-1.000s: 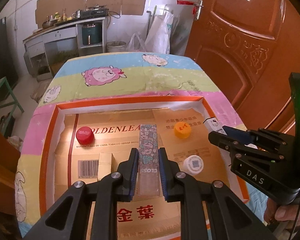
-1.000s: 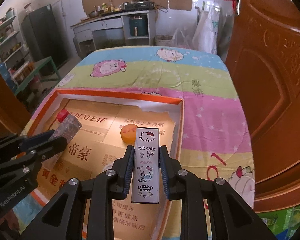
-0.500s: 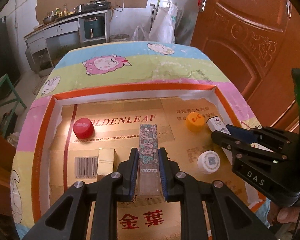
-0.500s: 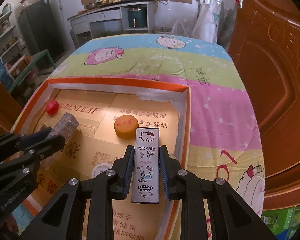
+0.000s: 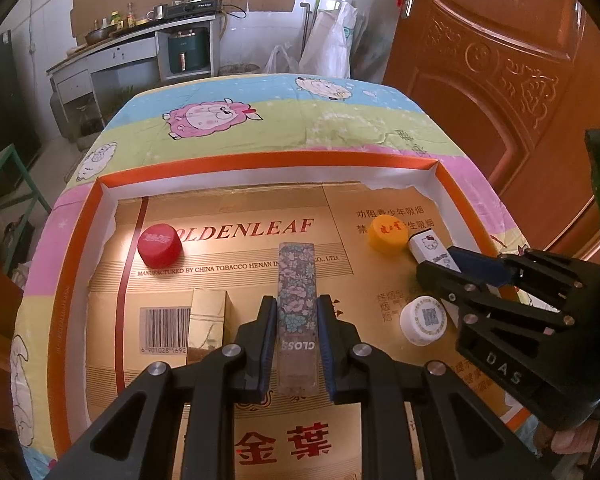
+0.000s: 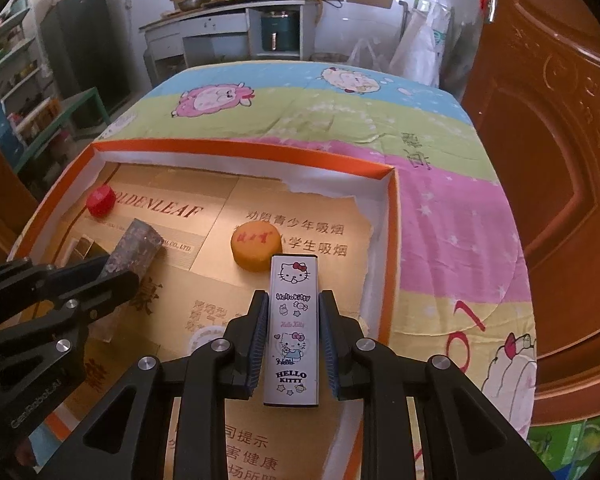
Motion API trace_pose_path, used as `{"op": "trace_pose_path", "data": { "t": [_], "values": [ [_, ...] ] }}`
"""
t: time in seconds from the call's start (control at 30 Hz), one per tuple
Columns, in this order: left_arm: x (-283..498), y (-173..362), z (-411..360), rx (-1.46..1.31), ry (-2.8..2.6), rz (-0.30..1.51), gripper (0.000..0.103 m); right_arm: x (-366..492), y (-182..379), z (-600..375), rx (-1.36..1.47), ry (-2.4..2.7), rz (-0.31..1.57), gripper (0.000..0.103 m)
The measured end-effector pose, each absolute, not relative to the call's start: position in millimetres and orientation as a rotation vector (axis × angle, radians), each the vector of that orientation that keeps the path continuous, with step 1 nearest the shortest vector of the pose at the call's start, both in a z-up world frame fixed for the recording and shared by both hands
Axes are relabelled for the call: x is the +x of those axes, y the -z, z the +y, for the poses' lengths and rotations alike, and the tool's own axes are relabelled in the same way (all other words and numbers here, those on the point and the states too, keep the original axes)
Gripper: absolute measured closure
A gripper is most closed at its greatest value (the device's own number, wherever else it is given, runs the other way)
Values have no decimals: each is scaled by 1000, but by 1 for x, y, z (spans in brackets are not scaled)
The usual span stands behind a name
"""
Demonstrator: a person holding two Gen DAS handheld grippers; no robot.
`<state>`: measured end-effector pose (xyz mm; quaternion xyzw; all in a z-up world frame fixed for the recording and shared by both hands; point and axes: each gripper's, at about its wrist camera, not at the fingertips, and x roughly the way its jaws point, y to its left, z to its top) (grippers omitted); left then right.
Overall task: Organize rigid objects
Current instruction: 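Lower and open the left gripper in the tray while the right gripper releases the Hello Kitty box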
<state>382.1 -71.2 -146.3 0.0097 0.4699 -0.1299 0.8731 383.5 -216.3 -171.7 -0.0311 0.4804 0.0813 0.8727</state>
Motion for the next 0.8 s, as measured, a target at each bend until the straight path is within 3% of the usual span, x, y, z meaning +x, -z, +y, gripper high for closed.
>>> {"op": "trace_pose_path", "data": {
  "t": [0.2, 0.37, 0.47, 0.57, 0.63, 0.7, 0.77, 0.8],
  "values": [
    [378, 146, -68, -5, 287, 959, 82, 382, 171, -219, -45, -181, 993, 76],
    [370, 135, -66, -25, 300, 917, 82, 373, 165, -224, 7, -202, 944, 51],
    [365, 126, -65, -27, 303, 891, 82, 367, 160, -225, 14, -204, 929, 50],
    [359, 118, -65, -20, 303, 873, 65, 361, 154, -225, 8, -187, 916, 44],
    [353, 113, -64, -12, 301, 854, 43, 354, 149, -227, 11, -176, 895, 43],
    [343, 105, -61, -14, 300, 820, 42, 348, 144, -232, 46, -189, 881, 39],
    [333, 97, -57, -17, 301, 789, 42, 338, 140, -237, 107, -217, 865, 27],
    [327, 94, -54, -16, 300, 775, 42, 334, 139, -239, 125, -224, 862, 27]
  ]
}}
